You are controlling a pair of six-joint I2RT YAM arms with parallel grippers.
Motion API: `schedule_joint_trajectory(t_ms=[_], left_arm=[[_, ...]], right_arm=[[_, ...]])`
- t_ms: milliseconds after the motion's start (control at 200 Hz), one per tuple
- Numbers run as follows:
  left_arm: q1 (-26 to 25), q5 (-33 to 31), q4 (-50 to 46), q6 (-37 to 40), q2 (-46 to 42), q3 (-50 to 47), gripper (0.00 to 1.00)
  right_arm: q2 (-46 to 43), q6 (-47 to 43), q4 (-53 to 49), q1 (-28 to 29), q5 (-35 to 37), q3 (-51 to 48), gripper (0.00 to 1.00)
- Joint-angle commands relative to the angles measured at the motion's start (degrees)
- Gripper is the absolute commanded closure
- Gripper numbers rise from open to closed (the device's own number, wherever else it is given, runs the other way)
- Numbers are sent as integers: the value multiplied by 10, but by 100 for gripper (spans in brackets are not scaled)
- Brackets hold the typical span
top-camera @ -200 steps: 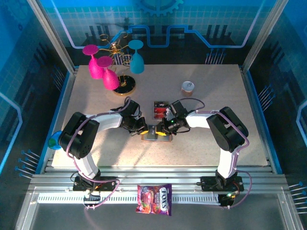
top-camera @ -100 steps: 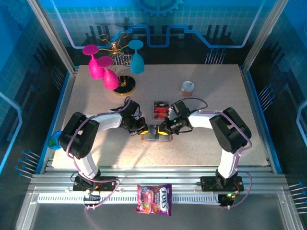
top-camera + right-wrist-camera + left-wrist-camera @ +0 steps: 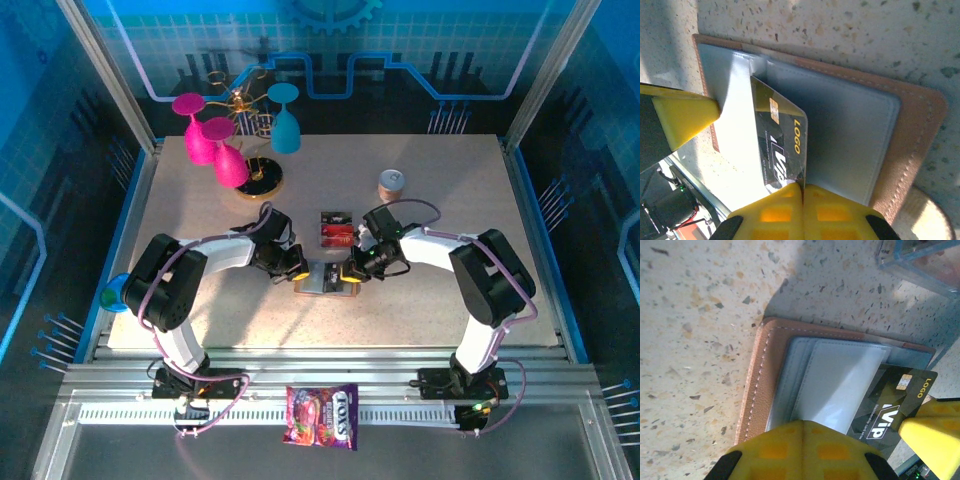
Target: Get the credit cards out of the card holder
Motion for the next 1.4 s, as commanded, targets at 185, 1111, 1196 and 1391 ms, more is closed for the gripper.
schedule_joint_trajectory(t_ms=[185,1111,1196,1391], left_arm=[[-3,-8,-20,1,-1,-16,94],[-3,-9,-12,-11,-29,-37,92],[-3,-9,-14,-9,-29,-32,90],[-3,-10,-23,-6,-35,-18,86]], right_arm=[[-24,-16,-58,-1,43,22,93],[14,0,-54,33,20,67,85],[15,-1,-55,34,22,69,85],[11,1,-54,34,27,67,90]])
